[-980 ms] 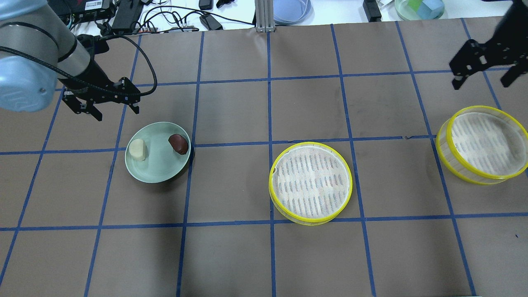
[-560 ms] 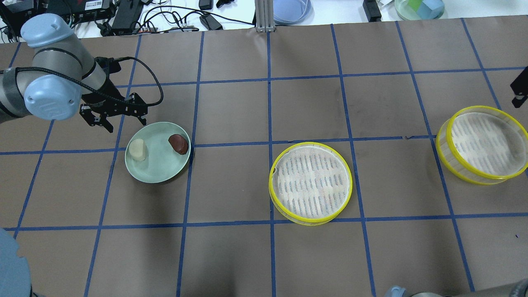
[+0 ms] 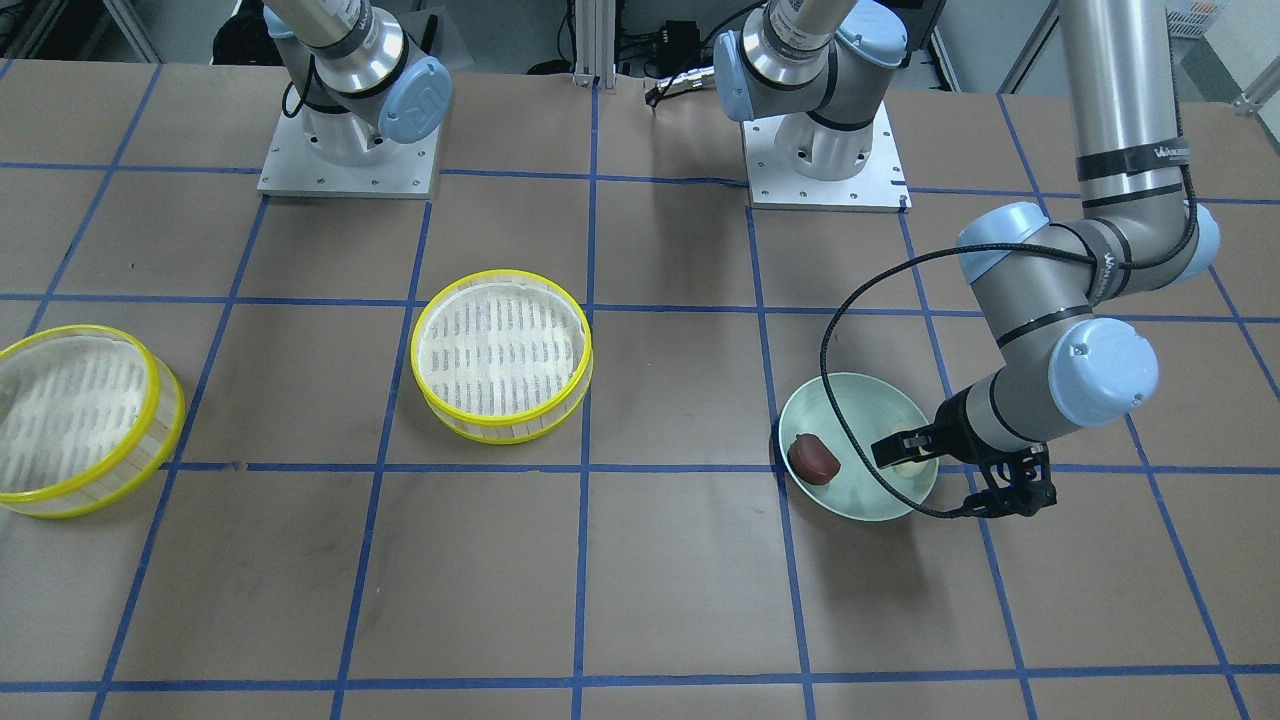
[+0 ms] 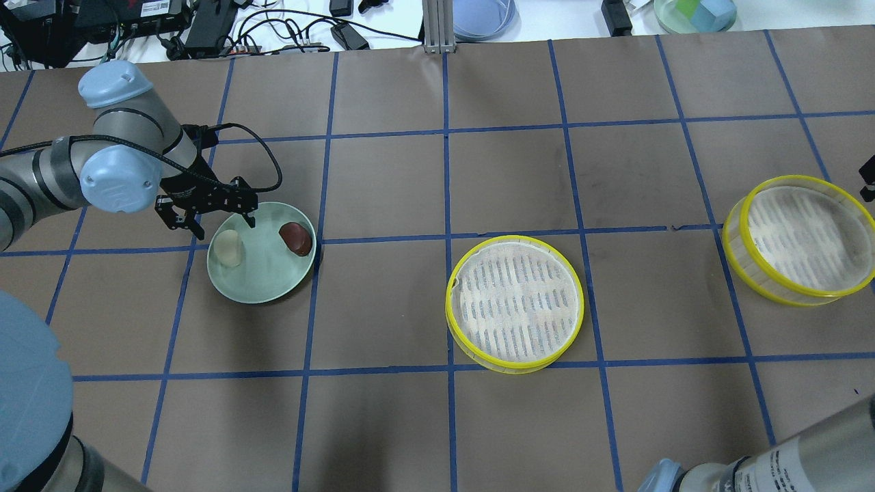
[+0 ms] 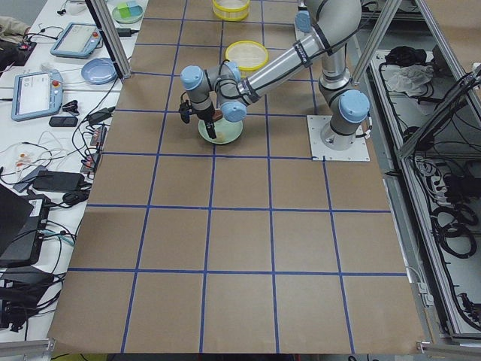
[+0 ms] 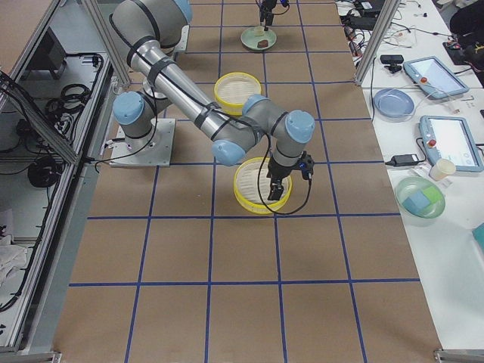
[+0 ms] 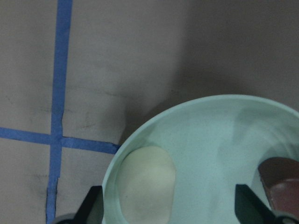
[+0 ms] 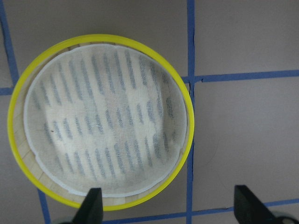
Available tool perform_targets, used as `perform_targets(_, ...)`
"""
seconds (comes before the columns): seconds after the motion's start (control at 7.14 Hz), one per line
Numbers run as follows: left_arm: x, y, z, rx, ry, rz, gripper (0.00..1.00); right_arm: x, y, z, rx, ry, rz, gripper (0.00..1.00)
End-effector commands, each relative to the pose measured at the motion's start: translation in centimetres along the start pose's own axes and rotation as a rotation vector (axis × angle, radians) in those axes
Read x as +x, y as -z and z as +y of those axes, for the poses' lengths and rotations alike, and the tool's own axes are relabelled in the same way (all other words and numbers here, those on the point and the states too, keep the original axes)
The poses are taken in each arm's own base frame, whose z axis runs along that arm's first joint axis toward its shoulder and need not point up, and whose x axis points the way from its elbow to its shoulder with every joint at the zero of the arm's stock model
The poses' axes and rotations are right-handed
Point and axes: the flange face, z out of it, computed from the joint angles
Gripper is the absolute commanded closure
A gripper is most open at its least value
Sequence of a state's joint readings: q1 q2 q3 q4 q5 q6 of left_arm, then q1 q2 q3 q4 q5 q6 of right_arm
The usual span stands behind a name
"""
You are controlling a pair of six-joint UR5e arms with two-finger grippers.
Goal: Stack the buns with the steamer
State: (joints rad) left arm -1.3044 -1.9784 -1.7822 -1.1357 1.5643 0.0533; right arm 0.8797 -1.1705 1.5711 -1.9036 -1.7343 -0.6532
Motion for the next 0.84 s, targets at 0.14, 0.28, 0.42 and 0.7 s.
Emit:
perform_targets(0.14,-0.1,-1.9,-0.6,-0.010,0.003,-0.004,0.09,1.4,-6.3,-2.6,-0.004,0.057,-0.007,0.09)
perform_targets(0.28,-0.1,-1.9,-0.8,-0.004,0.003,-0.005,0.19,1.5,-6.7,-2.7,-0.005,0.073,-0.008,0.28)
perform_targets(0.42,-0.2,-2.1,-0.8,-0.007,0.002,-0.006,0.44,1.6,-7.9,-3.3,0.003,0.109,-0.010,0.59)
perform_targets(0.7,-0.2,-2.2,-0.9,-0.004,-0.003,-0.006,0.74,1.5,-7.8,-3.4,0.016,0.135,-0.020,0.80)
